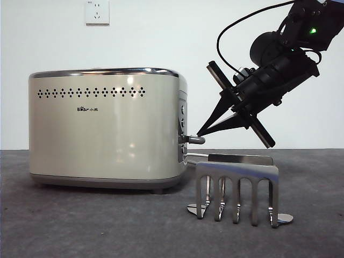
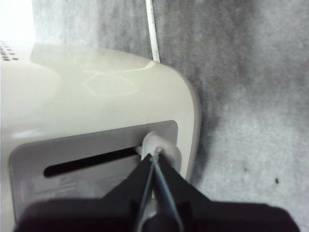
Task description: Pick up a slice of bread from the rack,put the bread on the toaster,press the button
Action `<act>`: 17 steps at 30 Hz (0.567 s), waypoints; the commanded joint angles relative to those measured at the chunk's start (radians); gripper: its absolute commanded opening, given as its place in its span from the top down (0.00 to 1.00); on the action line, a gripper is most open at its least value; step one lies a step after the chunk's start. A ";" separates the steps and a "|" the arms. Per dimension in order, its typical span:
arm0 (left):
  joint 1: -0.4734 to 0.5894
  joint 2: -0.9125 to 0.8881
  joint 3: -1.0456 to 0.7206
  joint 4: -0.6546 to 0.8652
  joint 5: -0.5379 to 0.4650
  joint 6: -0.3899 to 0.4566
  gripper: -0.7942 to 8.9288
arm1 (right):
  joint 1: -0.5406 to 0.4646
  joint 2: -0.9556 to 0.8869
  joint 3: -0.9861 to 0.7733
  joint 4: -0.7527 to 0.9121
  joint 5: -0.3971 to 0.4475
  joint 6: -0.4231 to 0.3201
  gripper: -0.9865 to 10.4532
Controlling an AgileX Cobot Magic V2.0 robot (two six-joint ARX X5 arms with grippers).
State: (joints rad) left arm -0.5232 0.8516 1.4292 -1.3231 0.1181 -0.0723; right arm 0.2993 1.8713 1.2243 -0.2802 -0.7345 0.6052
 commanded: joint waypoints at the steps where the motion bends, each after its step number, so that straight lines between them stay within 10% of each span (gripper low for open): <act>1: -0.001 -0.001 -0.006 0.003 0.001 -0.006 0.93 | 0.003 0.066 -0.030 -0.036 0.056 -0.008 0.92; 17: -0.001 0.008 -0.006 0.003 -0.018 -0.006 0.93 | 0.009 0.086 -0.030 -0.077 0.050 -0.016 0.92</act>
State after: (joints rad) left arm -0.5232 0.8604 1.4292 -1.3231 0.1032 -0.0723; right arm 0.3012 1.8950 1.2373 -0.2924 -0.7506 0.6044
